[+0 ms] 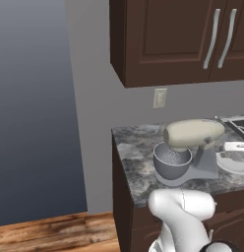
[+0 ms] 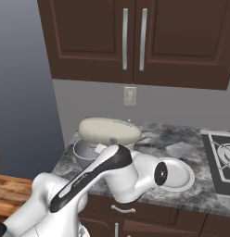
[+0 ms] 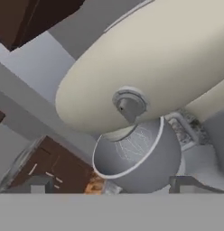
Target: Add butter and sugar cubes to the stand mixer bowl and then turn on the stand mixer to begin making frosting.
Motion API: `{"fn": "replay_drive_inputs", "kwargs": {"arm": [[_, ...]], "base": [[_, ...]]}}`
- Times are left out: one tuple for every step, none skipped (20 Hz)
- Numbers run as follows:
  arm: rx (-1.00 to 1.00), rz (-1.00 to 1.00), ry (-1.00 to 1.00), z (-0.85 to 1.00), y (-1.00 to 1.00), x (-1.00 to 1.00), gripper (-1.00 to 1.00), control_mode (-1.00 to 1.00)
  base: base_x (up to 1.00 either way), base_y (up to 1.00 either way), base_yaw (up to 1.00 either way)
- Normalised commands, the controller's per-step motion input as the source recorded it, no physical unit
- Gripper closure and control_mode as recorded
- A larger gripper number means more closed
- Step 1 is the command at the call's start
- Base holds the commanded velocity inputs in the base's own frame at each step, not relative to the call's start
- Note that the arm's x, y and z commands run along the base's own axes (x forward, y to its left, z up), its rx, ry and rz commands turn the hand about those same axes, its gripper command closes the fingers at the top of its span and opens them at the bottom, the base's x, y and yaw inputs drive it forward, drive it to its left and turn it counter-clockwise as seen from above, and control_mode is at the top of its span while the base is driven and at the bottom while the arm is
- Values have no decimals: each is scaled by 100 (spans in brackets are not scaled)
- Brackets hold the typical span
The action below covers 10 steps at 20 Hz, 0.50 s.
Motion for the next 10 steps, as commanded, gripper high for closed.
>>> {"fn": "replay_drive_inputs", "kwargs": {"arm": [[-11,5,-56,0,11,2,-100,-100],[-10,4,-54,0,7,4,-100,-100],[-10,1,-52,0,1,7,-100,-100],[-11,0,-47,-1,7,14,-100,-100],[-12,0,-46,0,9,17,-100,-100],[-12,-2,-43,-1,5,21,-100,-100],[-10,-7,-34,-4,0,35,-100,-100],[-10,-11,-29,-7,0,40,-100,-100],[-9,-16,-25,-6,0,49,-100,-100],[-9,-18,-21,-11,0,50,-100,-100]], "base": [[0,0,0],[0,0,0],[0,0,0],[0,0,0],[0,0,0],[0,0,0],[0,0,0],[0,0,0],[0,0,0],[0,0,0]]}}
